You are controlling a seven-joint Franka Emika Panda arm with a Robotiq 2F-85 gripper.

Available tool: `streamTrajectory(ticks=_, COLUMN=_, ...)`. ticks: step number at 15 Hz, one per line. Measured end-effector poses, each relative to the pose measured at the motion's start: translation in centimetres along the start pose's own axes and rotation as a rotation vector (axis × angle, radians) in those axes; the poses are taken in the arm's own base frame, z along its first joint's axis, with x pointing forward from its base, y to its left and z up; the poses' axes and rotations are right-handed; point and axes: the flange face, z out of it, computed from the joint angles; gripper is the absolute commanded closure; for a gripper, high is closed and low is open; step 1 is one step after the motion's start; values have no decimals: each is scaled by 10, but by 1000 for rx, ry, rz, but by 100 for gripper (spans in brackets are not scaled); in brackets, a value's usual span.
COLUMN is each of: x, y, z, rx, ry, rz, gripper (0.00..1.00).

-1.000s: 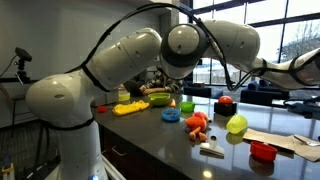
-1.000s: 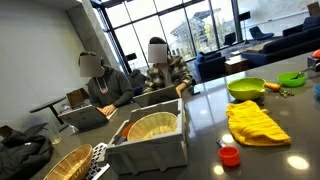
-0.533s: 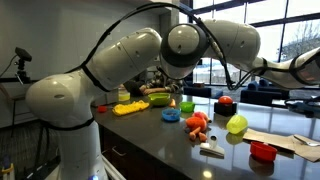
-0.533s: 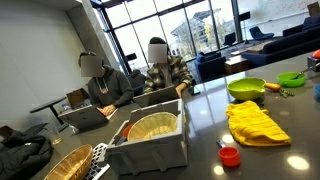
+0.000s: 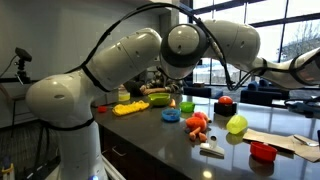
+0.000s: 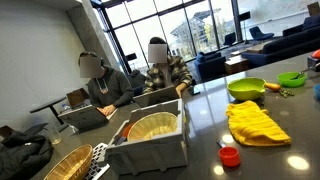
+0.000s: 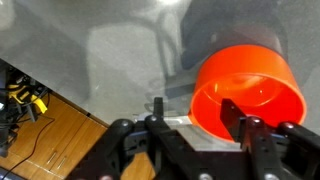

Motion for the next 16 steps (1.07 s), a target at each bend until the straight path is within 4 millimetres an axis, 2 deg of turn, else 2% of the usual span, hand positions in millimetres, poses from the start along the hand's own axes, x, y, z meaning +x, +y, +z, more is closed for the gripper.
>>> streamTrajectory(ticks=2, x=-1, y=0, z=0, rx=0, ry=0, rz=-1, gripper=0)
streamTrajectory(ticks=9, x=-15, y=-1, z=17, rx=-31, ry=10, rz=-19, gripper=0)
streamTrajectory(ticks=10, x=-18, y=-1, z=21, rx=-36, ry=12, rz=-22, gripper=20)
streamTrajectory(ticks=13, x=-22, y=-1, z=21, rx=-36, ry=15, rz=-27, gripper=39)
streamTrajectory(ticks=16, x=-22, y=-1, z=18, rx=-30, ry=15, rz=-28, gripper=63)
